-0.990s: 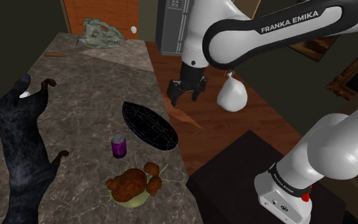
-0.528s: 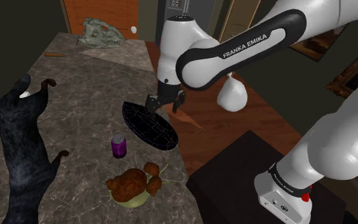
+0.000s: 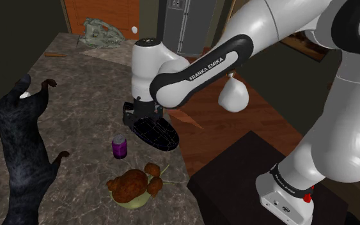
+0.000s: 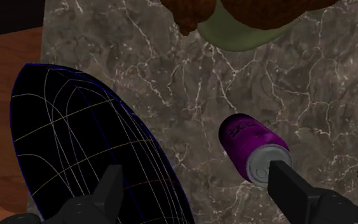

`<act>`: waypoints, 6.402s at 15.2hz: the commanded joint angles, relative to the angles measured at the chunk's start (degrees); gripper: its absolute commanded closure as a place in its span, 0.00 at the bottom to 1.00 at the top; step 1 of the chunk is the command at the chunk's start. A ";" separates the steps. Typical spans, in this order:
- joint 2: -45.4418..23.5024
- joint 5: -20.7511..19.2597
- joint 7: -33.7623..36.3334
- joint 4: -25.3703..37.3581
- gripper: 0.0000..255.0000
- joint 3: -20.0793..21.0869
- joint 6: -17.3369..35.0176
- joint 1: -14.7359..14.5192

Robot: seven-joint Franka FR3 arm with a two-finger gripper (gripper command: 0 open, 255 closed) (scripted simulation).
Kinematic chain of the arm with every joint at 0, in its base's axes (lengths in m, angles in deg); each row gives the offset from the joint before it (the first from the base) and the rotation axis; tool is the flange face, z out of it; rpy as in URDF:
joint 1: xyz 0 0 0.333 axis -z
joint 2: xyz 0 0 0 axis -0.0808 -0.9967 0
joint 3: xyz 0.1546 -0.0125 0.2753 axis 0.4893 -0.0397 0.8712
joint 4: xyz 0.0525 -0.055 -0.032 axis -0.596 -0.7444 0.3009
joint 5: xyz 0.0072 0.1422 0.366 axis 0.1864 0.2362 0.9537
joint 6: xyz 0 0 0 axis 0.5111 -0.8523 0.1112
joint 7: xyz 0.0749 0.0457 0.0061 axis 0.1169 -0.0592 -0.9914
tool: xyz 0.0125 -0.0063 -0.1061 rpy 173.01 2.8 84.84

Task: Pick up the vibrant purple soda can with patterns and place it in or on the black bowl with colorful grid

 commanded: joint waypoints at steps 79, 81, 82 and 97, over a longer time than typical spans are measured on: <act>-2.19 2.09 -10.32 15.68 1.00 -2.75 -12.76 5.52; -1.30 2.71 -12.98 15.14 1.00 -3.25 -12.93 7.44; -0.86 3.06 -14.56 14.96 1.00 -3.56 -13.08 8.57; -6.98 0.18 -12.63 11.67 1.00 -5.04 -3.99 7.59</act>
